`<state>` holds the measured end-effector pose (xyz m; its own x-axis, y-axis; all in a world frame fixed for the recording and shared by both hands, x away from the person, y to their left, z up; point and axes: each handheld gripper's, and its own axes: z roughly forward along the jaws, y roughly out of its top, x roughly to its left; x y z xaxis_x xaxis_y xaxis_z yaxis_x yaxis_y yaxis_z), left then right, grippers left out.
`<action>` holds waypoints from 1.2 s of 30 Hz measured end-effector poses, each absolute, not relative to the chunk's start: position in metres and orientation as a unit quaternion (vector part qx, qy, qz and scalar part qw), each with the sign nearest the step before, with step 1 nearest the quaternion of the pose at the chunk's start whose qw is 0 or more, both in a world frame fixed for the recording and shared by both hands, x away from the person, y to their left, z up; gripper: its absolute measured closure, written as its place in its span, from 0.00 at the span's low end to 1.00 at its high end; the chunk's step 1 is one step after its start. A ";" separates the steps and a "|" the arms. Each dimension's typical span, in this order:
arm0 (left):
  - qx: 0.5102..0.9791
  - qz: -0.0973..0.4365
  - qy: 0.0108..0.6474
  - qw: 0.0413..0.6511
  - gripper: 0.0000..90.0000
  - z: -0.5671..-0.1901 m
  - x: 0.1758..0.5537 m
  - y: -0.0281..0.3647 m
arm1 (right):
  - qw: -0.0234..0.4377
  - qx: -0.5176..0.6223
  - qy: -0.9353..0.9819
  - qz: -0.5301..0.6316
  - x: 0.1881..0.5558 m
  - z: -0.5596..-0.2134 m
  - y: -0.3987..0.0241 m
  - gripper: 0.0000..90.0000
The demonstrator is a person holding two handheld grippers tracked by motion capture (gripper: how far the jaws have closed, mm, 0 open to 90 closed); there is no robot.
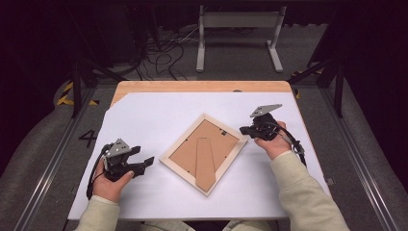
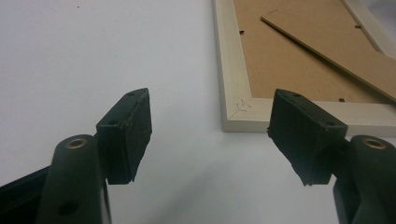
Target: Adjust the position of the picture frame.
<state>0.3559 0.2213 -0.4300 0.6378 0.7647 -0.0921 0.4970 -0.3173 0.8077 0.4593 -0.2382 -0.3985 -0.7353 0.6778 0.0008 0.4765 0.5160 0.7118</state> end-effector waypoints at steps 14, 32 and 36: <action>0.797 0.153 0.394 0.432 0.34 -0.430 0.358 0.222 | 0.113 0.390 0.854 0.326 0.486 -0.433 -0.254 1.00; 0.795 0.151 0.398 0.432 0.33 -0.430 0.360 0.222 | 0.078 0.341 0.886 0.304 0.452 -0.438 -0.248 1.00; 0.797 0.149 0.396 0.430 0.35 -0.430 0.362 0.222 | 0.075 0.334 0.891 0.299 0.441 -0.437 -0.245 1.00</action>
<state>0.3618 0.2216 -0.4299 0.6420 0.7598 -0.1022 0.5027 -0.3165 0.8044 0.4407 -0.2451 -0.4374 -0.7658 0.6397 0.0659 0.5500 0.5984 0.5826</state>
